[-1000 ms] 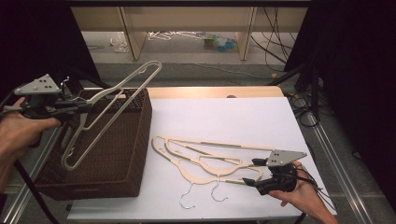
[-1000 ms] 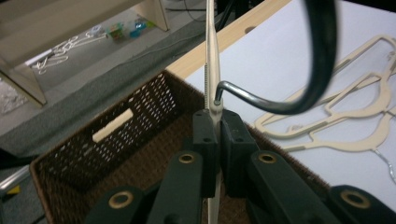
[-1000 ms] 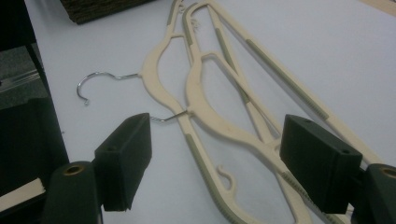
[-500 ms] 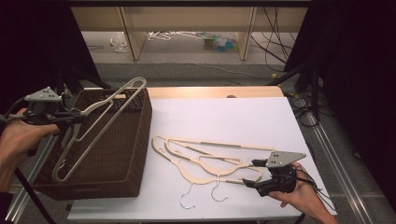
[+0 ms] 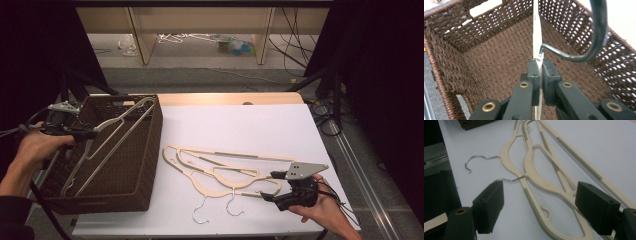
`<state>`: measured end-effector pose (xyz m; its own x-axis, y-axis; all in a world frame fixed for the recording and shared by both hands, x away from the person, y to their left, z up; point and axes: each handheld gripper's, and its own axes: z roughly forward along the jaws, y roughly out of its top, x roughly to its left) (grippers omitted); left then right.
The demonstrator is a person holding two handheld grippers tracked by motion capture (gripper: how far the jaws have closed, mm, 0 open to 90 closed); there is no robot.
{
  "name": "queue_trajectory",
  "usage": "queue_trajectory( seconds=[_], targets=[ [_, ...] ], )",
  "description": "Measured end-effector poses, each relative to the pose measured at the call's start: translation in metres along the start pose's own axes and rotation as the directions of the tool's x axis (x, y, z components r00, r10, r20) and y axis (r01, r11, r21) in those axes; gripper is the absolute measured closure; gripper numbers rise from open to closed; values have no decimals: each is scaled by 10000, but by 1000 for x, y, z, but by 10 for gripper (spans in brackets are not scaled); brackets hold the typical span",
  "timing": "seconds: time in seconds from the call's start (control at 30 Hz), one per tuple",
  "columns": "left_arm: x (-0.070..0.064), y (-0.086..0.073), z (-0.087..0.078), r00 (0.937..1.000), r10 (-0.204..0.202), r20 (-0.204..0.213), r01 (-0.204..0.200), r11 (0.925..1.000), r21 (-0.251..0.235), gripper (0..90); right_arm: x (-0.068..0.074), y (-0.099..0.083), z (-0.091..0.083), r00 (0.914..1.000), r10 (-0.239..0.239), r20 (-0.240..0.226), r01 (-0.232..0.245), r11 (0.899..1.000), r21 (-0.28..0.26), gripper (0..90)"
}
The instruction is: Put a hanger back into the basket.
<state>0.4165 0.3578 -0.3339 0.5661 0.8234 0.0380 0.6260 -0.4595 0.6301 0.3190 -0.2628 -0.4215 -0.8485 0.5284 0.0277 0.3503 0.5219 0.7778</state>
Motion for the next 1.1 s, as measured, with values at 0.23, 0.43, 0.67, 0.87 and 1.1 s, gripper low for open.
queue_trajectory(
  seconds=[0.23, 0.43, 0.67, 0.87, 1.1],
  targets=[
    [3, -8, 23, 9997, -160, 210, 149, 9985, 523, 855, 1, 0, 1, 10000, 22, -50, -21, 10000, 57, 244],
    [5, -11, 34, 9989, -460, -129, 464, 9984, 316, 849, 0, -1, 2, 10000, -4, -15, 4, 10000, 65, 244],
    [17, -21, 41, 9893, -831, -1199, 741, 9942, -777, 811, 0, -2, 1, 10000, 28, -53, -27, 10000, 77, 244],
    [29, -30, 37, 9697, -1371, -2024, 1348, 9905, -255, 701, 0, -3, 3, 10000, 25, -65, -24, 9999, 121, 244],
    [17, -32, 23, 9475, -2373, -2141, 2122, 9680, -1340, 611, 0, -4, 4, 9999, 128, -66, -127, 9998, 149, 244]
  ],
)
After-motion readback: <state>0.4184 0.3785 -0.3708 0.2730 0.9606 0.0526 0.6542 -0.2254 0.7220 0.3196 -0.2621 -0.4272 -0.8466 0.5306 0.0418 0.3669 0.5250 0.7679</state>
